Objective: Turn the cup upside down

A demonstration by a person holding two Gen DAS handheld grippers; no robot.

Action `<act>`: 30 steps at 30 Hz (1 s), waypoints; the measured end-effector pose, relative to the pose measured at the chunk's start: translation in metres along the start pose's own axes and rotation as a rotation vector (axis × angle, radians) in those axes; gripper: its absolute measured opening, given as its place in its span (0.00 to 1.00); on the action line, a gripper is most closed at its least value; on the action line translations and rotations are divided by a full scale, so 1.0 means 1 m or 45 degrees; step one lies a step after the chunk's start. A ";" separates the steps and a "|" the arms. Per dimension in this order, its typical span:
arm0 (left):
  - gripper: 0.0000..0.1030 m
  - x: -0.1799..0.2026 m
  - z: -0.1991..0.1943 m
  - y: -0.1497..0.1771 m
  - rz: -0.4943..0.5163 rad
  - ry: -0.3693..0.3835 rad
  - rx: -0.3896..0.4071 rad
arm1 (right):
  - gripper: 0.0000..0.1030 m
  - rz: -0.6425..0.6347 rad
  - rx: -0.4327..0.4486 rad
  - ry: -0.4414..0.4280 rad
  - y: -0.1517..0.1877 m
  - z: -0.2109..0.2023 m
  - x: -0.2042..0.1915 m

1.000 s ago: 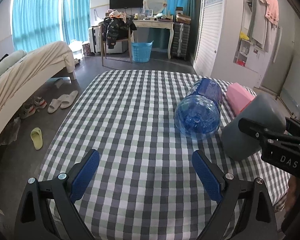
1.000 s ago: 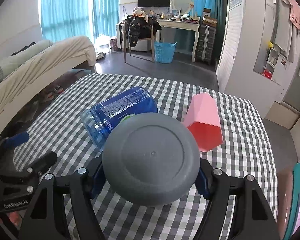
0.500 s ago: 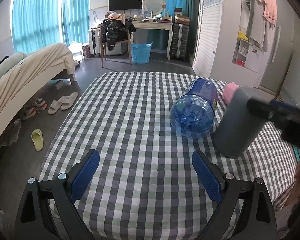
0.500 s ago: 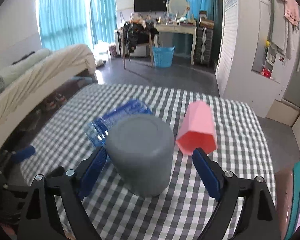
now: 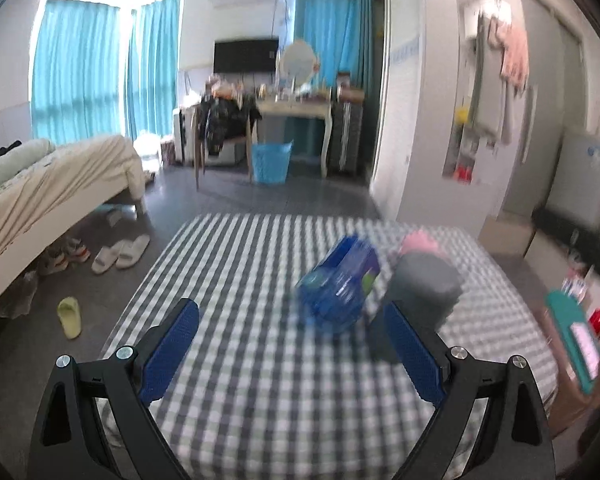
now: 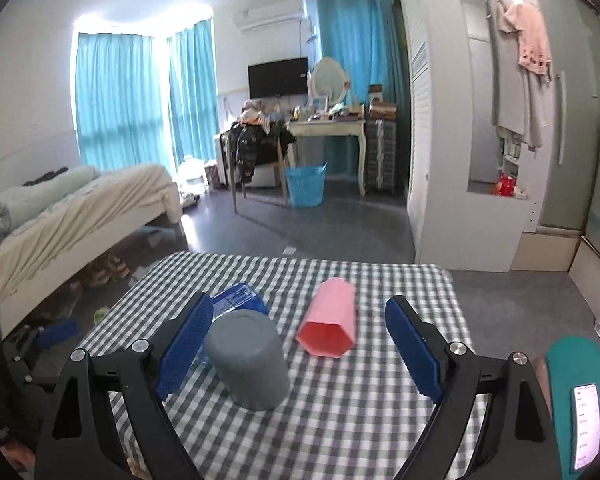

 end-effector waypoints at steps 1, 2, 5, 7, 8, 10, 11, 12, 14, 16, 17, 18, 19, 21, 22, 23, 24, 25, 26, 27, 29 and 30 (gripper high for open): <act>0.94 0.004 -0.005 -0.001 -0.002 0.008 0.025 | 0.86 0.002 0.007 0.002 0.002 -0.005 0.003; 0.94 0.007 -0.008 -0.002 0.000 0.013 0.044 | 0.86 0.000 0.008 0.008 0.006 -0.009 0.007; 0.94 0.017 -0.020 0.000 0.013 0.018 0.106 | 0.88 -0.006 0.011 0.026 0.017 -0.020 0.015; 0.94 0.021 -0.025 0.004 0.025 0.017 0.139 | 0.91 0.001 0.011 0.037 0.026 -0.025 0.020; 0.94 0.022 -0.028 0.006 0.031 0.019 0.155 | 0.92 0.005 0.013 0.043 0.030 -0.027 0.021; 0.97 0.025 -0.030 0.010 0.041 0.006 0.173 | 0.94 0.004 0.019 0.062 0.042 -0.030 0.023; 1.00 0.025 -0.031 0.013 0.040 -0.008 0.180 | 0.96 0.005 0.023 0.071 0.047 -0.031 0.024; 1.00 0.026 -0.031 0.015 0.040 -0.006 0.185 | 1.00 0.006 0.025 0.080 0.052 -0.031 0.026; 1.00 0.026 -0.031 0.019 0.046 -0.002 0.180 | 1.00 0.018 0.010 0.084 0.063 -0.028 0.028; 1.00 0.028 -0.030 0.021 0.060 -0.011 0.170 | 1.00 0.032 -0.037 0.057 0.074 -0.023 0.027; 1.00 0.029 -0.030 0.023 0.066 -0.017 0.169 | 1.00 0.036 -0.052 0.054 0.078 -0.021 0.027; 1.00 0.030 -0.031 0.022 0.069 -0.022 0.171 | 1.00 0.038 -0.058 0.057 0.080 -0.020 0.027; 1.00 0.029 -0.032 0.022 0.065 -0.025 0.176 | 1.00 0.035 -0.056 0.057 0.080 -0.020 0.027; 1.00 0.028 -0.033 0.020 0.047 -0.018 0.187 | 1.00 0.026 -0.046 0.057 0.081 -0.020 0.026; 1.00 0.028 -0.035 0.021 0.041 -0.018 0.190 | 1.00 0.022 -0.031 0.064 0.080 -0.021 0.026; 1.00 0.028 -0.035 0.021 0.037 -0.020 0.193 | 1.00 0.017 -0.019 0.070 0.080 -0.022 0.026; 1.00 0.028 -0.035 0.021 0.035 -0.021 0.193 | 1.00 0.011 -0.009 0.076 0.080 -0.023 0.025; 1.00 0.027 -0.035 0.021 0.037 -0.025 0.190 | 1.00 0.005 -0.004 0.081 0.080 -0.023 0.025; 1.00 0.027 -0.035 0.022 0.037 -0.027 0.190 | 1.00 0.003 -0.001 0.082 0.080 -0.022 0.024; 1.00 0.026 -0.035 0.022 0.037 -0.028 0.191 | 1.00 0.004 -0.002 0.083 0.080 -0.022 0.024; 1.00 0.025 -0.036 0.023 0.037 -0.027 0.194 | 1.00 0.006 -0.002 0.082 0.079 -0.021 0.024; 1.00 0.025 -0.036 0.023 0.036 -0.028 0.193 | 1.00 0.006 0.000 0.084 0.079 -0.022 0.024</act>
Point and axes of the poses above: each gripper's, at about its wrist camera, not at the fingertips, and z roughly the way its jaws point, x to its right, y to its underside, the point moved 5 cm from there along z, roughly the way its jaws point, and after that the axes turned 8 degrees about y, right-handed, at the moved point
